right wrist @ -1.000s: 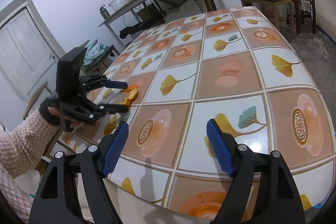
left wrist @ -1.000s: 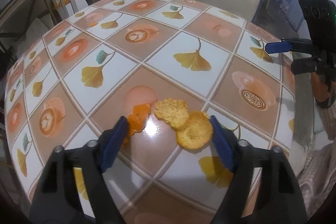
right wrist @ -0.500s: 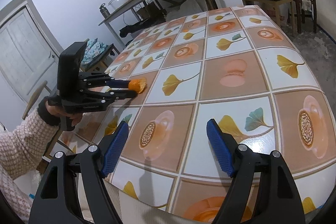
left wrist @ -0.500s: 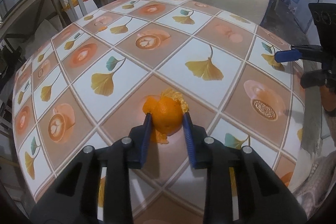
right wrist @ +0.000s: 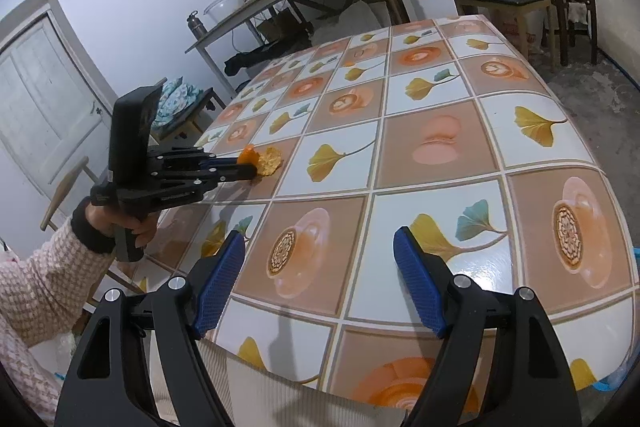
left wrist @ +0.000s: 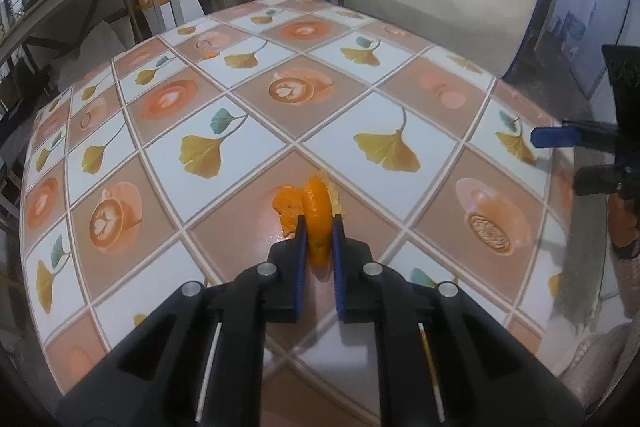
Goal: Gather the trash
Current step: 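Grasp the remaining orange peel on the table with the left tool, then lift the orange peel off the table with the left tool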
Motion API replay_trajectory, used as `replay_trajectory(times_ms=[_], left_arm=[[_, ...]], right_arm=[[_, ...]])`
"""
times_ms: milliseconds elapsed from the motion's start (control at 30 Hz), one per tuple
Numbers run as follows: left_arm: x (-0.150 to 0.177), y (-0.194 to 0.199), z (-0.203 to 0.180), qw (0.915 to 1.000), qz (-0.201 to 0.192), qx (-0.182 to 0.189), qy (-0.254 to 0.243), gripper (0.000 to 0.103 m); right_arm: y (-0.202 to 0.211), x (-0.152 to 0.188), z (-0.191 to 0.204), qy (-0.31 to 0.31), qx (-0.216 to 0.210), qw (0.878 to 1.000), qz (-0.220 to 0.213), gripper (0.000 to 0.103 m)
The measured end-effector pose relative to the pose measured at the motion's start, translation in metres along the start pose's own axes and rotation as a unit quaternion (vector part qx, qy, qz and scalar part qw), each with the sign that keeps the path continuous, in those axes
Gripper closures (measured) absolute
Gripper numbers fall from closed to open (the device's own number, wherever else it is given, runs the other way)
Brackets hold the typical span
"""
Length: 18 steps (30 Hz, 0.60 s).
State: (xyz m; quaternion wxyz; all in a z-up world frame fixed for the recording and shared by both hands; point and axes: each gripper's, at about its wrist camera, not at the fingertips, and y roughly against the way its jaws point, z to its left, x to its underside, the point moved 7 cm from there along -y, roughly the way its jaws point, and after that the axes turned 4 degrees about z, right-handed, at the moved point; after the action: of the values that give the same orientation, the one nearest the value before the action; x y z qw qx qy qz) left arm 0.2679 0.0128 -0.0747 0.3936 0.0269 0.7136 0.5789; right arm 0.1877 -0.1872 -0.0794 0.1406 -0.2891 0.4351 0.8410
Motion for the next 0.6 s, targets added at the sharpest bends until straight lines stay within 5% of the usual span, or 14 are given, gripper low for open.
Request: replay_trajectory(times_ms=[300,600], left_arm=[[0.009,0.033,-0.009,0.998,-0.027,0.04,0.041,0.094],[-0.005,0.037,0.015,0.9961,-0.052,-0.021,0.068,0.093]], right_arm=[[0.007,0.002,0.006,0.006,0.0,1.0,-0.007,0.028],[0.008,0.004,0.009,0.007,-0.001,1.0,-0.006,0.028]])
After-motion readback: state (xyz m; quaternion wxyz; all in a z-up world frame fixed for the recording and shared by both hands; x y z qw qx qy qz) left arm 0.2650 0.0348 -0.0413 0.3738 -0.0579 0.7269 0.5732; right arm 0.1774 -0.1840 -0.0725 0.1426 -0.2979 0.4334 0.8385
